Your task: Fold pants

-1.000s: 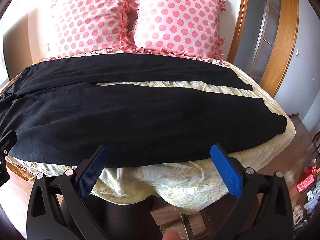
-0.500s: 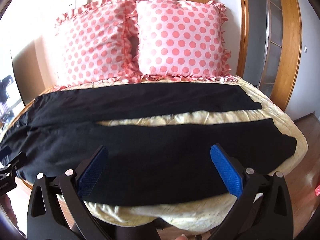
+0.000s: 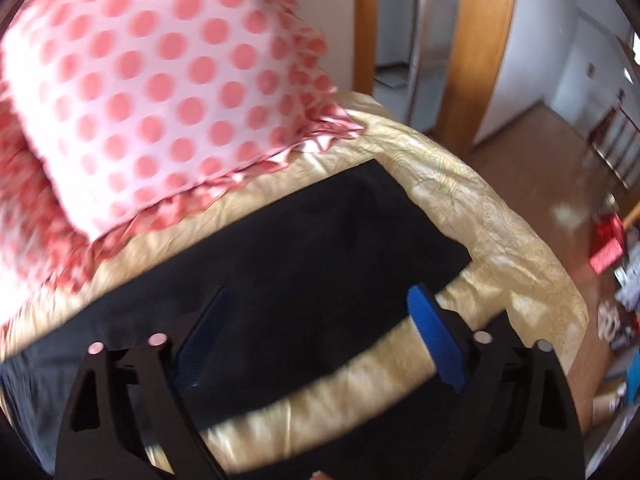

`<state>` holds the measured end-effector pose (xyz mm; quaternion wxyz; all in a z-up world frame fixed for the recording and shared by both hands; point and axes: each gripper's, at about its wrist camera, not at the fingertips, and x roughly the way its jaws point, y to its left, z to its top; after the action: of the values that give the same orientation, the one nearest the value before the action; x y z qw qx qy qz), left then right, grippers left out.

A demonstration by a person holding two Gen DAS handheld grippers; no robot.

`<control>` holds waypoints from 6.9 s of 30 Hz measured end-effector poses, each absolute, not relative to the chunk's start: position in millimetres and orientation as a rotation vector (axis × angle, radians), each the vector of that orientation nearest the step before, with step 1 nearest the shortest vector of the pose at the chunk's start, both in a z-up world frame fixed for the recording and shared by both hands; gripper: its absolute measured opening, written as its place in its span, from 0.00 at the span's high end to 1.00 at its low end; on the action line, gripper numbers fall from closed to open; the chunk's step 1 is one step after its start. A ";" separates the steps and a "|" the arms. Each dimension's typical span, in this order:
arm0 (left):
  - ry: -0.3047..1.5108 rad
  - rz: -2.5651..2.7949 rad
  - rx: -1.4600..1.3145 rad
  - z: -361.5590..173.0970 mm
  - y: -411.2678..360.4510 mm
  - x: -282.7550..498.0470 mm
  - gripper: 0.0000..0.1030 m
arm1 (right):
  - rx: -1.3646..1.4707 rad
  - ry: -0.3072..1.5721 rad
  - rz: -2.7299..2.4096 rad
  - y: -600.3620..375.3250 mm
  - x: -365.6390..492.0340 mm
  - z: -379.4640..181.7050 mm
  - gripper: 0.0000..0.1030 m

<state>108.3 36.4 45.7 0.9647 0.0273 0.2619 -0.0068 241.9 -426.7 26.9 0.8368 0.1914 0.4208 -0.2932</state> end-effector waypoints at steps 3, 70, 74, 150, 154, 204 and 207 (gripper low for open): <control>0.467 0.036 0.066 45.9 38.7 119.9 0.02 | 0.447 0.927 -0.684 -451.3 285.1 13.2 0.21; 0.798 0.059 -0.234 48.2 147.4 299.2 0.12 | 0.657 0.646 -0.397 -415.2 49.7 -32.8 0.99; 0.903 0.053 -0.373 33.0 164.5 348.6 0.17 | 0.659 0.628 -0.405 -417.9 41.2 -28.8 0.99; 0.588 0.213 -0.908 -17.1 332.6 40.7 0.93 | 0.605 0.615 -0.466 -457.6 11.4 -26.7 0.99; 0.628 0.253 -0.937 -42.3 337.1 23.7 0.93 | 0.660 0.653 -0.475 -464.3 1.1 -47.1 0.99; 0.627 0.346 -0.957 -42.4 347.9 27.1 0.75 | 0.654 0.684 -0.534 -476.8 -5.5 -74.9 0.59; 0.604 0.346 -0.942 -38.5 343.5 19.8 0.85 | 0.645 0.686 -0.535 -476.3 -3.1 -76.5 0.59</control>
<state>19.8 343.5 -38.5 0.8333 -0.4445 0.2852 0.1632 -3.1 -476.3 -76.5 0.8569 0.3071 0.3263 -0.2548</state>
